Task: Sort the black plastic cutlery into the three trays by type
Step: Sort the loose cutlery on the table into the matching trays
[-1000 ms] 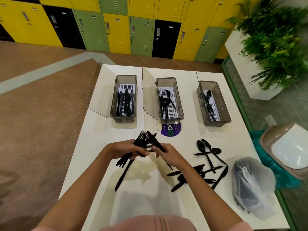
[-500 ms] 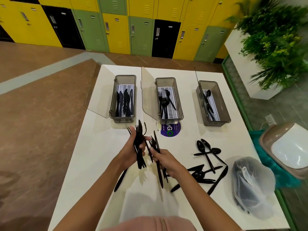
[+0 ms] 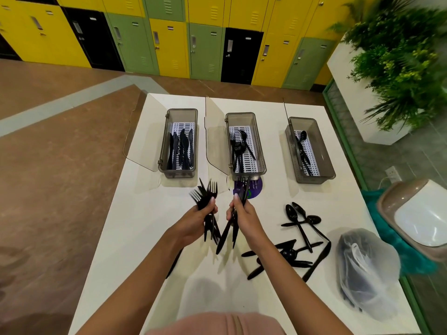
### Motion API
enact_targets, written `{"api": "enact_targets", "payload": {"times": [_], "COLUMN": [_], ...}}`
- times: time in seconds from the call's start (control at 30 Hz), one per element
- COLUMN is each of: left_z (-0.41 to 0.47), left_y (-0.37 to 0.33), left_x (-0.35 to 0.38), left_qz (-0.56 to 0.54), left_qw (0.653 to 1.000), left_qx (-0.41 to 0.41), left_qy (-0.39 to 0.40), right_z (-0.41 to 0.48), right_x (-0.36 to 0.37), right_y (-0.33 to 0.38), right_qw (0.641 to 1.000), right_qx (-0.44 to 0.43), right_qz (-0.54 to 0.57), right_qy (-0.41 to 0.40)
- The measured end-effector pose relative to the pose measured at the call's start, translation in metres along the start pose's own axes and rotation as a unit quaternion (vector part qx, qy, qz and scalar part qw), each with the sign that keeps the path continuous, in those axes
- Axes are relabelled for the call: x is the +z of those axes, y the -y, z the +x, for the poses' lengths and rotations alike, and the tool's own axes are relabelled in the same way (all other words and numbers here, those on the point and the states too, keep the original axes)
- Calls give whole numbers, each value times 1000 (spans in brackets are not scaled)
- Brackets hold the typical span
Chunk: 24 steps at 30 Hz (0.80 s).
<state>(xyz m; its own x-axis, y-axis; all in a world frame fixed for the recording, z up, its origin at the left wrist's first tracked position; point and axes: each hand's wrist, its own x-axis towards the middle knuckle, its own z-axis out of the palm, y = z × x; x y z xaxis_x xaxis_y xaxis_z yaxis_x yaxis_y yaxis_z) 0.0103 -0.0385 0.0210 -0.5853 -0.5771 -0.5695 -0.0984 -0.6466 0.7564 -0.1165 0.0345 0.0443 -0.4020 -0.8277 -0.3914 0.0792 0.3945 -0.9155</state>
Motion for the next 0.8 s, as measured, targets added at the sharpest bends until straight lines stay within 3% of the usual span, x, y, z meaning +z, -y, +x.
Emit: {"api": "enact_targets", "payload": {"times": [0.2, 0.33, 0.43, 0.63, 0.8], "left_z": [-3, -10, -15, -12, -9], "left_y": [2, 2, 2, 4, 3], "left_x": [6, 14, 15, 21, 24], "left_qz": [-19, -14, 12, 88, 91], "left_qw": [997, 993, 989, 988, 990], "left_qx": [-13, -11, 10, 68, 96], "left_qy": [79, 120, 148, 108, 57], "right_z": [1, 6, 8, 10, 15], "right_x": [0, -2, -7, -13, -20], "right_y": [12, 9, 6, 13, 9], "right_qw": [996, 997, 995, 984, 994], "right_qx": [18, 47, 73, 78, 50], "right_qz": [87, 59, 13, -55, 15], "right_qy": [12, 5, 60, 149, 98]}}
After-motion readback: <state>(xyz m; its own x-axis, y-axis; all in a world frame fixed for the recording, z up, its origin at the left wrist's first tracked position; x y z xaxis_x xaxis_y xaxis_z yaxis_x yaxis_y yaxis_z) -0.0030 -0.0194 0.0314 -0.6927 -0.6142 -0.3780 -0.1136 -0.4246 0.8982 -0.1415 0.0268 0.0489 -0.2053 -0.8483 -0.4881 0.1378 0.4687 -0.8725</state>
